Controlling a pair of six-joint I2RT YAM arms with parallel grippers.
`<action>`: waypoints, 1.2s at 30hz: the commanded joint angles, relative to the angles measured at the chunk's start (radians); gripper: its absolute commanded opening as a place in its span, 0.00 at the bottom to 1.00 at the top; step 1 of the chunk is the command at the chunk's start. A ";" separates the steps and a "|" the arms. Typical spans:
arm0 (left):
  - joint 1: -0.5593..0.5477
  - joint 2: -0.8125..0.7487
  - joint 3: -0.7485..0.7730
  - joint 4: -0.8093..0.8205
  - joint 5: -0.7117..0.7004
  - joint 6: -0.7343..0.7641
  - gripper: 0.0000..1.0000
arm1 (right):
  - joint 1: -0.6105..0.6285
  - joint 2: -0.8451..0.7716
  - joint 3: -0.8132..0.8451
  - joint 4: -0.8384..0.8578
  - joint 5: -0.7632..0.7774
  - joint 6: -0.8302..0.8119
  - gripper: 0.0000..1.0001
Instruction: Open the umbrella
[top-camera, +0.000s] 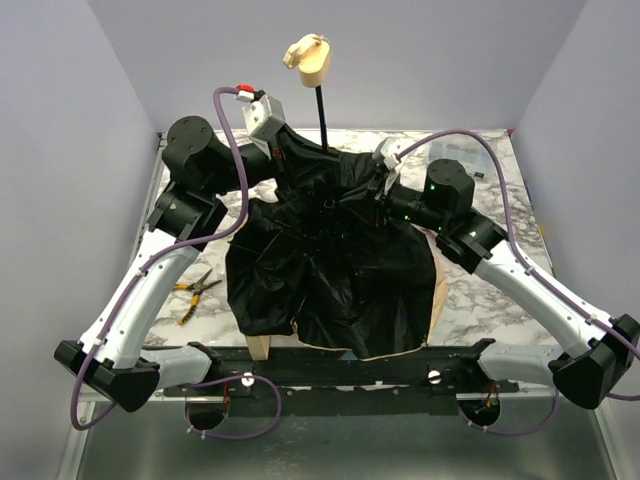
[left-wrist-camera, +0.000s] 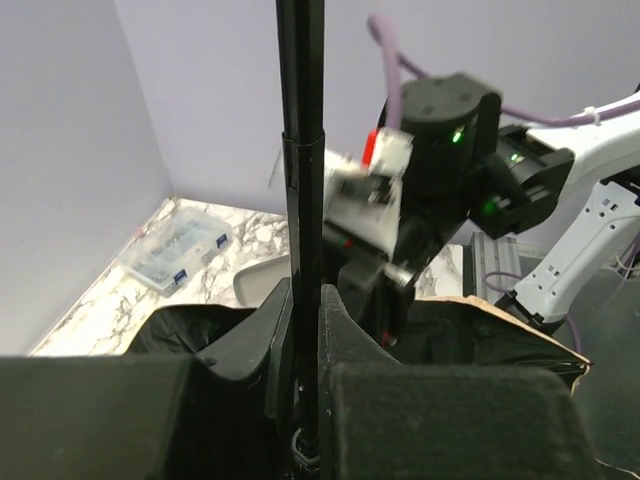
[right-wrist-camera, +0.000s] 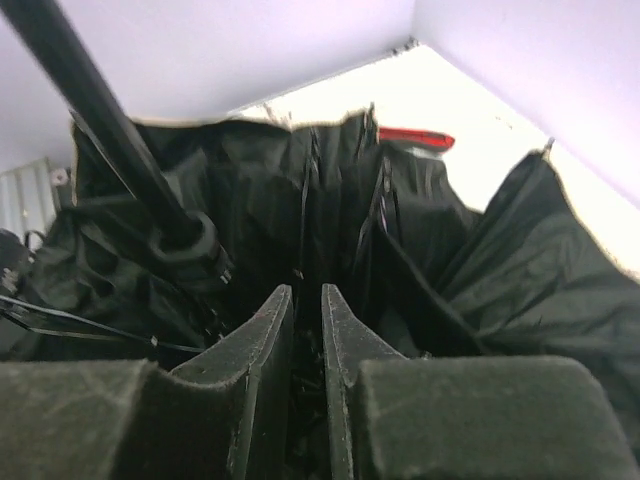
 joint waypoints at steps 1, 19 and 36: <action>-0.009 -0.048 0.062 0.069 0.027 -0.014 0.00 | -0.003 -0.014 -0.097 0.040 0.110 -0.048 0.20; -0.007 -0.054 0.093 -0.037 0.072 -0.016 0.00 | -0.181 -0.002 -0.019 -0.251 0.073 -0.152 0.55; -0.042 0.072 0.209 -0.182 0.006 0.111 0.00 | -0.159 0.019 0.208 -0.195 -0.421 -0.066 0.93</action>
